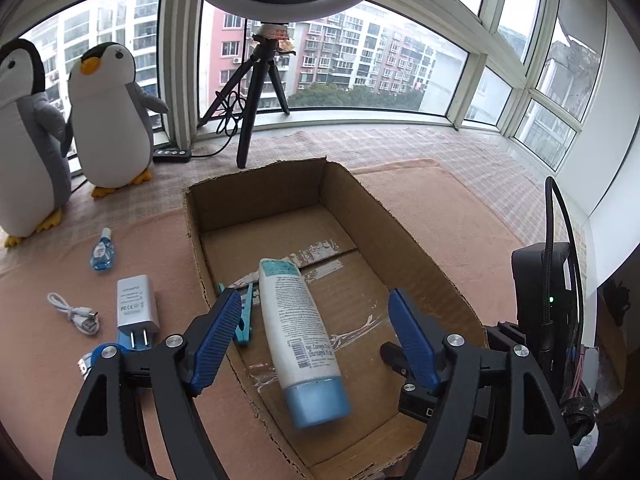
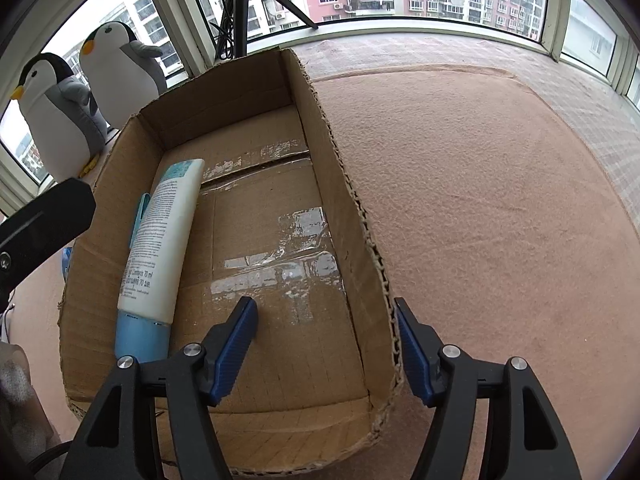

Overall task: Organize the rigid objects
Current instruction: 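Move the left tool back and close on the patterned lighter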

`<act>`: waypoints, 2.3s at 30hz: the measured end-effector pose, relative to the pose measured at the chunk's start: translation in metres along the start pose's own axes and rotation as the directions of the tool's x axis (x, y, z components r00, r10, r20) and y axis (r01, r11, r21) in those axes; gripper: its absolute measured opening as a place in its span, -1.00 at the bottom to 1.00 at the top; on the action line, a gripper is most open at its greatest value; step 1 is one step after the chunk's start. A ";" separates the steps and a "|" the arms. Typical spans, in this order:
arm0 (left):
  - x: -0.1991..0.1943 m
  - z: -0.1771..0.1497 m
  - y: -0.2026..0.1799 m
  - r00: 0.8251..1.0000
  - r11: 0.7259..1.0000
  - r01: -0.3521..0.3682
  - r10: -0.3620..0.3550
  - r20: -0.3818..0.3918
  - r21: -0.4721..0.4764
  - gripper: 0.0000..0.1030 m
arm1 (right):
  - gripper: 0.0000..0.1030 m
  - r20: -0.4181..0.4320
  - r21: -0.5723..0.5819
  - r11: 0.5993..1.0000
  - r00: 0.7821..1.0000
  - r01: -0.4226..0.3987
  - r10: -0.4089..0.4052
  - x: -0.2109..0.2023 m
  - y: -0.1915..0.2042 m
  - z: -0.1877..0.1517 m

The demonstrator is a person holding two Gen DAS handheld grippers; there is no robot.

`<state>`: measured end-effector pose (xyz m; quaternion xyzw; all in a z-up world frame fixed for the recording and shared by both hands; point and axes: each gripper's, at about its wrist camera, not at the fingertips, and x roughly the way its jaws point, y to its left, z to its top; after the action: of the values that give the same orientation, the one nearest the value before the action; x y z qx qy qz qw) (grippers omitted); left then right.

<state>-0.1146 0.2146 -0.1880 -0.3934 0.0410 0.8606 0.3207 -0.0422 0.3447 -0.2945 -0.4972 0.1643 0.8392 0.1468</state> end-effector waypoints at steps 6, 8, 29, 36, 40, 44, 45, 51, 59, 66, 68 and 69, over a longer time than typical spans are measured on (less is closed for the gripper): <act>-0.008 -0.001 0.010 1.000 0.999 -0.009 0.009 0.010 -0.036 0.48 | 0.31 -0.002 -0.006 1.000 1.000 0.001 -0.001 0.003 0.004 0.003; -0.013 -0.002 0.016 1.000 0.998 -0.017 0.018 0.014 -0.054 0.48 | 0.34 -0.002 -0.009 1.000 1.000 0.003 -0.003 0.001 0.007 -0.001; -0.047 -0.073 0.141 0.957 0.935 -0.287 0.269 -0.113 -0.210 0.42 | 0.35 -0.002 -0.009 1.000 1.000 0.002 -0.002 0.001 0.007 -0.002; -0.035 -0.081 0.145 0.953 0.933 -0.292 0.266 -0.146 -0.212 0.29 | 0.35 -0.002 -0.010 1.000 1.000 0.001 -0.001 0.001 0.006 -0.002; -0.025 -0.079 0.140 0.947 0.933 -0.307 0.281 -0.153 -0.188 0.14 | 0.35 -0.002 -0.010 1.000 1.000 0.001 -0.001 0.001 0.007 -0.002; -0.018 -0.080 0.141 0.944 0.930 -0.310 0.278 -0.175 -0.195 0.02 | 0.35 -0.002 -0.010 1.000 1.000 0.001 -0.001 0.001 0.006 -0.002; -0.017 -0.080 0.141 0.945 0.930 -0.310 0.278 -0.174 -0.199 0.02 | 0.35 -0.002 -0.010 1.000 1.000 0.001 -0.001 0.001 0.006 -0.003; -0.014 -0.081 0.147 0.939 0.922 -0.328 0.295 -0.178 -0.206 -0.13 | 0.35 -0.002 -0.010 1.000 1.000 0.001 -0.001 0.001 0.006 -0.003; -0.012 -0.076 0.157 0.940 0.918 -0.330 0.296 -0.170 -0.223 -0.25 | 0.37 -0.002 -0.009 1.000 1.000 0.001 -0.001 0.001 0.006 -0.002; -0.010 -0.073 0.164 0.935 0.912 -0.345 0.313 -0.169 -0.222 -0.37 | 0.37 -0.002 -0.010 1.000 1.000 0.001 -0.001 0.001 0.006 -0.002; -0.011 -0.073 0.167 0.930 0.906 -0.358 0.325 -0.170 -0.224 -0.37 | 0.37 -0.002 -0.010 1.000 1.000 0.001 -0.001 0.001 0.006 -0.002; -0.012 -0.073 0.170 0.928 0.902 -0.365 0.331 -0.172 -0.231 -0.37 | 0.38 -0.002 -0.010 1.000 1.000 0.001 -0.001 0.001 0.006 -0.002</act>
<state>-0.1610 0.0502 -0.2607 -0.4729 0.0186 0.8748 0.1040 -0.0435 0.3390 -0.2958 -0.4990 0.1599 0.8394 0.1445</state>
